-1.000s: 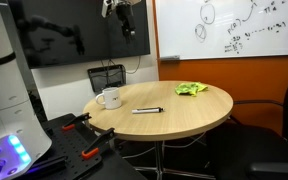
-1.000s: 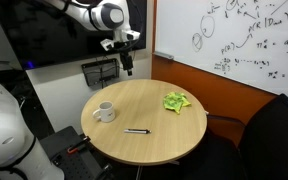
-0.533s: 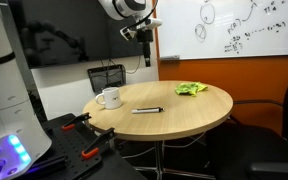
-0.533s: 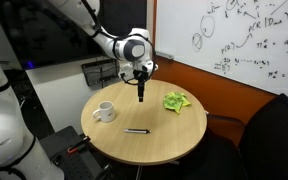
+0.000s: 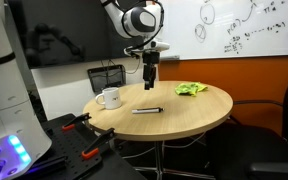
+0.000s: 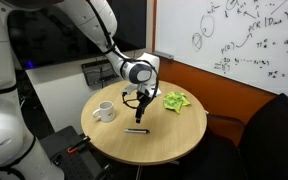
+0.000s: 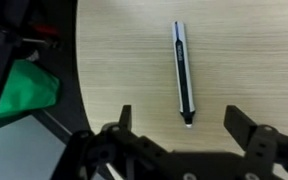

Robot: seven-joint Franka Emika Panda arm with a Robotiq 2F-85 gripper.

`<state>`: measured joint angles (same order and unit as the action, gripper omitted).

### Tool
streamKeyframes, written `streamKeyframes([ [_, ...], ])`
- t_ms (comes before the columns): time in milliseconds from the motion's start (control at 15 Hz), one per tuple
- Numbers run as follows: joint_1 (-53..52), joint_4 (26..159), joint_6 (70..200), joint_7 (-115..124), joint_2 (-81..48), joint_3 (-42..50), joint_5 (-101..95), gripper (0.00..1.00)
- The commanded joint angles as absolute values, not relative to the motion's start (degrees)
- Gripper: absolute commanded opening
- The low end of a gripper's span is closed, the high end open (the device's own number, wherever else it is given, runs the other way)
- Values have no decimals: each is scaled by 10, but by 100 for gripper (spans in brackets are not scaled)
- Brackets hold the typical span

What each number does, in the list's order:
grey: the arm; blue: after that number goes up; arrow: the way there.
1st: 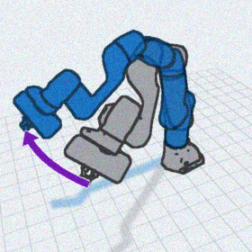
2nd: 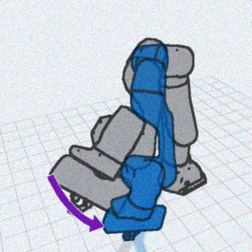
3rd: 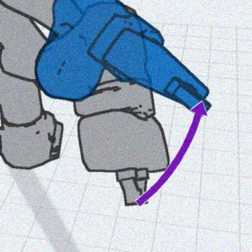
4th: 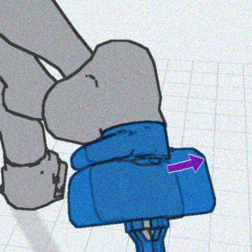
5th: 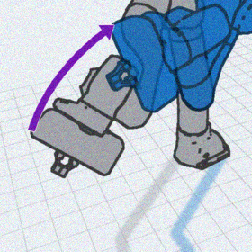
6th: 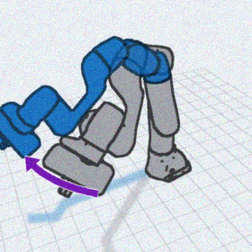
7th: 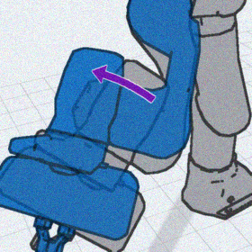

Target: Put the pen in the cup

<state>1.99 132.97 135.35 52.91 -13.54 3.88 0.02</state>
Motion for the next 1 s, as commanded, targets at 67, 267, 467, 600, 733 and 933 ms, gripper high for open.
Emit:
streamKeyframes([
  [67,6,1328,1352,526,-136,51,7,100],
  [267,6,1326,1352,526,-136,51,7,100],
  [467,20,1354,1414,466,-132,40,46,100],
  [600,23,1374,1470,414,-136,36,82,100],
  [733,25,1387,1507,362,-147,32,133,100],
  [933,22,1394,1539,303,-174,32,166,100],
])
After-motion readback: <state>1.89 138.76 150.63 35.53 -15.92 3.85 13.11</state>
